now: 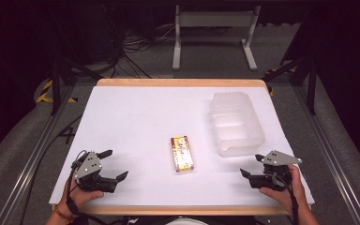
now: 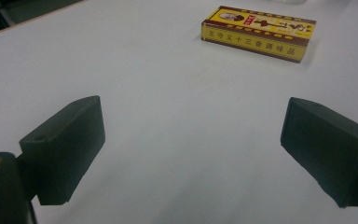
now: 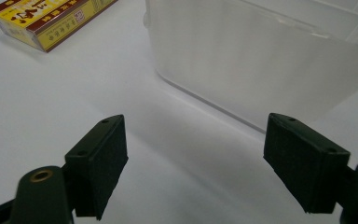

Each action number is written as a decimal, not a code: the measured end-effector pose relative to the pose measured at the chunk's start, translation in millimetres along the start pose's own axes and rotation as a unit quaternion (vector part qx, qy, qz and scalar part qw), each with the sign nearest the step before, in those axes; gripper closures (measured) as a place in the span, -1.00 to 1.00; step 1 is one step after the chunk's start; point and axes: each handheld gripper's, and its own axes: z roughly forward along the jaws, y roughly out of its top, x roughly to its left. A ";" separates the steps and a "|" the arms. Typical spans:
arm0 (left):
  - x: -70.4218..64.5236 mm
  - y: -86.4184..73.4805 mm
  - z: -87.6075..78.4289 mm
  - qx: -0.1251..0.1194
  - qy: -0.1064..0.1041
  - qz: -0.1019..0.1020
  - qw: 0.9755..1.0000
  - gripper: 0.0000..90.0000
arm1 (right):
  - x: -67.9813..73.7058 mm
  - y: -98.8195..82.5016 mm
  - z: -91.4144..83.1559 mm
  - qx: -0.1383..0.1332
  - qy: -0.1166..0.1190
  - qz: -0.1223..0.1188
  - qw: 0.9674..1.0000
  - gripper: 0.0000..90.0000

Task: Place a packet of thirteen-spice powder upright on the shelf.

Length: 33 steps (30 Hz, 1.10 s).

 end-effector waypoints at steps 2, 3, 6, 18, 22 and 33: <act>-0.3 -0.2 0.0 0.003 0.000 0.001 1.000 -0.84 | 0.6 0.4 -0.2 0.000 0.003 0.003 1.000 -0.46; -0.6 -0.4 -0.2 0.003 0.000 0.001 1.000 -0.84 | 1.0 0.9 -0.2 0.000 0.002 0.003 1.000 -0.46; -1.3 -0.9 -1.7 0.001 -0.001 0.001 1.000 -0.84 | 2.6 2.9 -0.9 -0.002 0.012 0.010 1.000 -0.46; -2.4 -2.3 -3.7 0.003 -0.004 0.004 1.000 -0.84 | 49.7 31.1 6.6 0.013 0.049 -0.037 0.998 -0.46; -3.6 -2.2 -3.4 0.005 -0.007 0.008 1.000 -0.84 | 67.9 41.9 16.8 0.025 0.058 -0.061 0.996 -0.46; -4.4 -2.3 -3.7 0.004 -0.007 0.005 1.000 -0.84 | 97.3 77.0 37.5 0.027 0.071 -0.064 0.995 -0.47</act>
